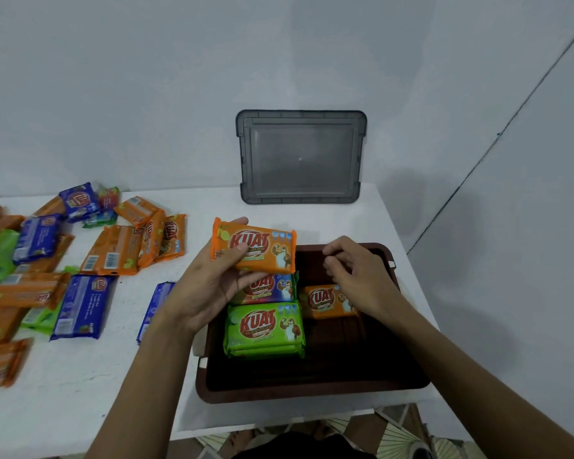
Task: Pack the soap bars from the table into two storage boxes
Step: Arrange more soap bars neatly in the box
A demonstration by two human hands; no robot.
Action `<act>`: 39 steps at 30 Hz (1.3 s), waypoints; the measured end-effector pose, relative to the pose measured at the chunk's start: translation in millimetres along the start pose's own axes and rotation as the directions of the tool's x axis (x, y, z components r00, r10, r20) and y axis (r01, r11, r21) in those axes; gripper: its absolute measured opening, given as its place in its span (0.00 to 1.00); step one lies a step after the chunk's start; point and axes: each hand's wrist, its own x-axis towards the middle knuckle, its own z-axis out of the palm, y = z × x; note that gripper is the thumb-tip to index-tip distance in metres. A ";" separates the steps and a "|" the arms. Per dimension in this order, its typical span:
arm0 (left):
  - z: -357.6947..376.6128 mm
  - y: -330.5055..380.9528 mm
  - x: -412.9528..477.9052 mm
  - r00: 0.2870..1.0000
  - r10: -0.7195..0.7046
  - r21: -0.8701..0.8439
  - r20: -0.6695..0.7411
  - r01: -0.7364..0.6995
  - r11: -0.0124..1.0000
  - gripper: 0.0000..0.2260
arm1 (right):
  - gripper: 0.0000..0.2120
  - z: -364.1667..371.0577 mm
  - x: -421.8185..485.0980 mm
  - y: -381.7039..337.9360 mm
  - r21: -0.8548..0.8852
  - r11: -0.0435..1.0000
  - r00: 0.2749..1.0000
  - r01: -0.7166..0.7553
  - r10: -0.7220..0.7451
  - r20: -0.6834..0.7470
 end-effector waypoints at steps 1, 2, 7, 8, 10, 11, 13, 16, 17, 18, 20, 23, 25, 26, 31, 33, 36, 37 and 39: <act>1.8 -0.9 -0.3 1.000 -0.001 -0.005 -0.001 0.001 1.000 0.20 | 0.04 1.4 -0.6 -8.2 0.159 0.987 0.999 -0.026 0.020 0.039; 4.0 -1.5 -0.6 1.000 0.000 0.002 -0.006 0.000 1.000 0.20 | 0.05 3.2 -1.2 -15.7 0.306 0.950 0.996 -0.061 0.036 0.087; 13.5 -3.9 -1.5 1.000 -0.005 0.085 0.002 0.005 0.996 0.18 | 0.14 8.6 -1.4 -40.0 0.617 0.772 0.980 -0.152 0.037 0.195; 14.6 -3.7 -2.3 1.000 -0.008 0.139 0.009 0.007 0.990 0.18 | 0.14 8.5 -1.0 -40.9 0.628 0.761 0.979 -0.162 0.047 0.196; 14.3 -3.4 -3.7 1.000 -0.017 0.315 0.023 0.009 0.949 0.19 | 0.13 6.2 -0.4 -39.8 0.633 0.754 0.977 -0.176 0.055 0.206; 13.1 -3.1 -4.8 0.999 -0.019 0.404 0.030 0.005 0.915 0.19 | 0.11 4.0 -0.7 -38.9 0.627 0.760 0.977 -0.172 0.050 0.209; 9.3 -1.1 -6.3 0.999 -0.003 0.524 0.044 -0.020 0.852 0.17 | 0.09 -2.4 -2.5 -36.7 0.602 0.782 0.978 -0.163 0.049 0.202; 2.4 2.9 -6.8 0.997 0.073 0.624 0.030 -0.076 0.778 0.13 | 0.09 -12.8 -8.8 -28.5 0.547 0.822 0.983 -0.155 0.076 0.165; 0.4 4.0 -6.9 0.992 0.121 0.654 0.020 -0.104 0.749 0.13 | 0.09 -16.0 -11.7 -24.0 0.532 0.832 0.984 -0.156 0.084 0.157; -1.7 4.0 -6.8 0.984 0.178 0.677 0.018 -0.143 0.722 0.13 | 0.09 -19.2 -15.2 -19.1 0.516 0.842 0.984 -0.158 0.092 0.152; -6.2 2.1 -7.7 0.952 0.306 0.727 0.025 -0.227 0.648 0.12 | 0.10 -27.1 -23.2 -9.3 0.464 0.872 0.986 -0.155 0.105 0.133; -15.2 -2.6 -9.6 0.881 0.471 0.853 0.039 -0.275 0.444 0.11 | 0.10 -41.3 -35.7 2.1 0.334 0.928 0.984 -0.164 0.131 0.119; -21.9 -8.3 -10.2 0.822 0.562 0.912 0.089 -0.294 0.286 0.11 | 0.09 -46.1 -42.7 6.2 0.249 0.952 0.981 -0.180 0.156 0.115; -24.4 -11.8 -10.0 0.797 0.591 0.928 0.120 -0.302 0.218 0.11 | 0.09 -46.4 -45.5 7.9 0.203 0.961 0.980 -0.190 0.172 0.105; -34.0 -26.5 -9.2 0.796 0.588 0.962 0.146 -0.252 0.103 0.12 | 0.08 -34.5 -50.2 14.1 -0.090 0.978 0.977 -0.187 0.195 0.085; -35.6 -29.5 -9.4 0.798 0.582 0.964 0.157 -0.252 0.086 0.12 | 0.09 -28.7 -47.4 13.9 -0.159 0.967 0.967 -0.201 0.221 0.123; -35.0 -31.0 -9.9 0.792 0.587 0.966 0.167 -0.251 0.063 0.12 | 0.09 -19.3 -43.5 15.0 -0.181 0.954 0.934 -0.240 0.278 0.226; -35.2 -31.1 -10.4 0.794 0.583 0.966 0.173 -0.251 0.055 0.12 | 0.09 -16.4 -42.7 15.9 -0.179 0.952 0.923 -0.249 0.290 0.254; -37.1 -31.8 -12.0 0.803 0.566 0.968 0.183 -0.247 0.038 0.13 | 0.09 -11.2 -41.7 18.8 -0.173 0.944 0.903 -0.279 0.320 0.287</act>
